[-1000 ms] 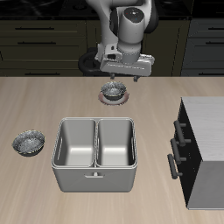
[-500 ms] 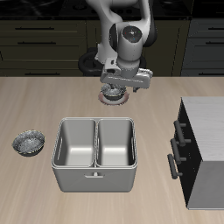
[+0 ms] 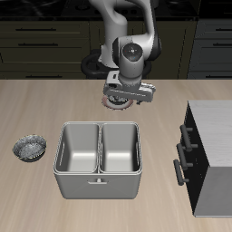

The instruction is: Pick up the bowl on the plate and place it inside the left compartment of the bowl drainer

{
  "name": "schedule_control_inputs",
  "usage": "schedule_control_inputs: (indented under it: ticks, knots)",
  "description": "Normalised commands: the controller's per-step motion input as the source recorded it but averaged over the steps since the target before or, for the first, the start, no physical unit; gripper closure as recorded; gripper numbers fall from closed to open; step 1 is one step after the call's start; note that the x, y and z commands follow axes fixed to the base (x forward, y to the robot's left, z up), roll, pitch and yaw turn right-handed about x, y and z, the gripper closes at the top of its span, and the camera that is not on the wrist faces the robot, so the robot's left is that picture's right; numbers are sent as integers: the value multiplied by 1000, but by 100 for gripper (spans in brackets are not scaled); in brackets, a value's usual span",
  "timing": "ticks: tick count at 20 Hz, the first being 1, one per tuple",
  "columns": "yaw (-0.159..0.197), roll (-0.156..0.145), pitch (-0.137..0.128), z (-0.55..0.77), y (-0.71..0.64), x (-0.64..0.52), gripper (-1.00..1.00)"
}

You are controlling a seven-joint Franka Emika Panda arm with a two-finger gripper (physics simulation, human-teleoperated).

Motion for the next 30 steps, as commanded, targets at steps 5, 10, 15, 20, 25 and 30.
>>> schedule_control_inputs:
  ticks: [5,10,15,20,25,30]
  knots:
    - [-43,28,-13,-89,-66,-116,100]
    - [-7,10,-34,116,34,-43,100]
    - [5,8,-20,80,30,-42,100]
    - [16,-9,-47,249,-30,-9,100]
    - [31,-15,-77,447,-57,17,100]
    - [48,-17,-83,539,-47,11,100]
